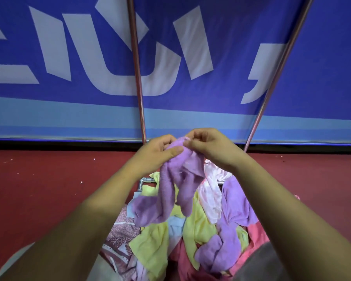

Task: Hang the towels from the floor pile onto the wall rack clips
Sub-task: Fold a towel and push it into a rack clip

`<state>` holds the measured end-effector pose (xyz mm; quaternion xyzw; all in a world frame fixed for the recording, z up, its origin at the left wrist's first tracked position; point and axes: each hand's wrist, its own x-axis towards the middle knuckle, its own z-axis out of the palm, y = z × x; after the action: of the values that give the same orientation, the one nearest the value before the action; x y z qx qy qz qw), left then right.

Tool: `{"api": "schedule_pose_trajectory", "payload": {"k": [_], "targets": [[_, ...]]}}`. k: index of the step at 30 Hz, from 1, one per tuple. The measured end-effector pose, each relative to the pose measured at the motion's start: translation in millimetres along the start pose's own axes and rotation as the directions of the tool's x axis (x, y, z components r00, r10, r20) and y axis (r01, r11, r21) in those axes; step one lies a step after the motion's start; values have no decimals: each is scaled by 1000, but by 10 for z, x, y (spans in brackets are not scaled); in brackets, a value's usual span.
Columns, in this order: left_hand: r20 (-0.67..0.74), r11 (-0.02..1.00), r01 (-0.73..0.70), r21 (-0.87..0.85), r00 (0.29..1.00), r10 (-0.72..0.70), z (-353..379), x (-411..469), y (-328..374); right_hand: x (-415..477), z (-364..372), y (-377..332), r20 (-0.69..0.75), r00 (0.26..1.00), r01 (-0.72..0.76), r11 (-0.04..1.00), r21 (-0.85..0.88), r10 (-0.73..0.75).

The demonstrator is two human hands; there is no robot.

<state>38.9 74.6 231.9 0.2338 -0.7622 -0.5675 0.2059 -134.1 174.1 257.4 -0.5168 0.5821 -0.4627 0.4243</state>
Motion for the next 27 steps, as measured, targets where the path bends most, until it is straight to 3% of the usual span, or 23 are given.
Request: {"api": "schedule_pose_trajectory", "payload": {"k": [3,6,7,9,11,13,18,24,27], "targets": [[-100,998,-56,-35,994,52,-4,34,73,-51,-118,104,58,995,-70,977,-203,83],[-216,980,-86,-178,975,46,62,108,138,-80,-203,269,2,990,-125,901,-415,138],[-246,976,-93,-198,968,43,70,126,132,-85,-233,313,-48,987,-158,919,-362,151],[-300,971,-98,-220,953,29,68,155,96,-76,-314,368,-163,974,-165,986,-32,158],[-349,969,-85,-231,937,-1,59,174,51,-49,-396,347,-238,960,-77,960,270,145],[-332,973,-62,-220,943,-15,49,191,6,-27,-445,298,-255,962,-9,943,332,99],[-86,974,-50,-219,996,31,207,201,19,-41,-318,194,-209,978,26,979,201,17],[-137,995,-101,-28,986,96,283,236,46,-112,-282,157,-111,992,41,990,-133,-56],[-165,985,-110,133,977,132,235,235,11,-121,-318,185,-72,997,11,987,-160,-23]]}}
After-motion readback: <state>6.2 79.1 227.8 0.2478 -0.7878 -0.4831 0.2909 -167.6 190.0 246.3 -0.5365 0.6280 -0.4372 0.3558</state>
